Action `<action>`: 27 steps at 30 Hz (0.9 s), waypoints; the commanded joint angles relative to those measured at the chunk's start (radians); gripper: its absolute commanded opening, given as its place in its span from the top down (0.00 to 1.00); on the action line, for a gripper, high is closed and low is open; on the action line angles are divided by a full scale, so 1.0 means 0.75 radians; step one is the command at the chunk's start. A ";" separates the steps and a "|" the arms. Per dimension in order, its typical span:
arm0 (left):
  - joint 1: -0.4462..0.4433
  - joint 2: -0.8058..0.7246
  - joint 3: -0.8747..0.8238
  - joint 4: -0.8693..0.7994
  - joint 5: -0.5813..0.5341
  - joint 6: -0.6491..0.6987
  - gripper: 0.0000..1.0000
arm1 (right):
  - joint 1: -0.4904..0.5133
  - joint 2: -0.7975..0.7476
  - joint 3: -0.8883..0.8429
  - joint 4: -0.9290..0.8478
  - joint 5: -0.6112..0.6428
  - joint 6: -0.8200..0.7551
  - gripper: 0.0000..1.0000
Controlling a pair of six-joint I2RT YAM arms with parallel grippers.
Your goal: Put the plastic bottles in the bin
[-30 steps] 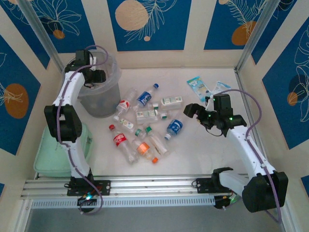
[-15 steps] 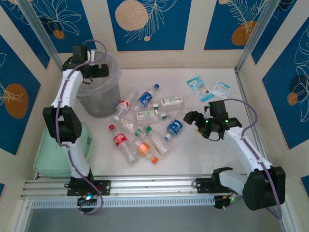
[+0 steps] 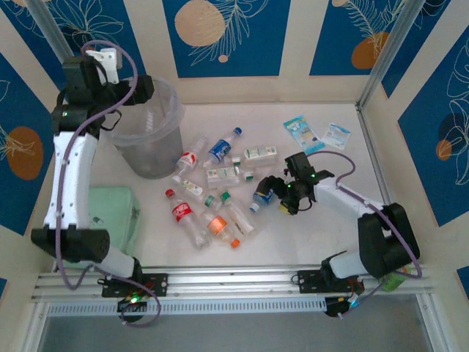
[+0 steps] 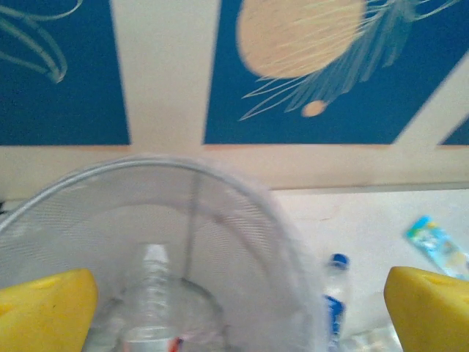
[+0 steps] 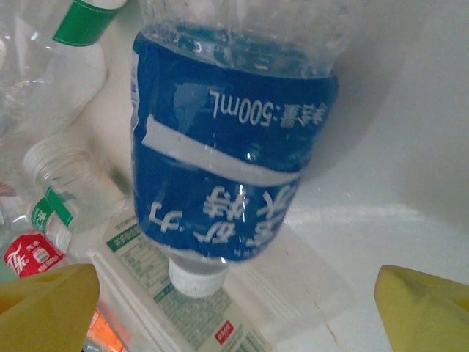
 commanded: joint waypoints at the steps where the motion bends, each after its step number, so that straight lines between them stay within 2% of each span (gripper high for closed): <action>1: -0.182 -0.024 -0.057 -0.030 0.081 -0.048 0.00 | 0.025 0.066 0.047 0.083 -0.009 0.031 0.03; 5: -0.404 -0.098 -0.230 0.036 0.063 -0.120 0.00 | 0.034 0.147 0.055 0.176 -0.021 0.035 0.07; 12: -0.595 -0.153 -0.618 0.297 -0.006 -0.333 0.00 | 0.039 0.186 0.032 0.226 0.055 0.034 0.17; 19: -0.779 0.045 -0.576 0.424 0.015 -0.423 0.00 | 0.028 0.168 0.037 0.174 0.104 -0.022 0.30; 23: -0.809 0.160 -0.531 0.497 0.067 -0.472 0.01 | 0.026 0.093 0.011 0.134 0.159 -0.058 0.39; 27: -0.816 0.229 -0.500 0.550 0.120 -0.518 0.01 | -0.006 0.000 0.008 0.036 0.191 -0.123 0.41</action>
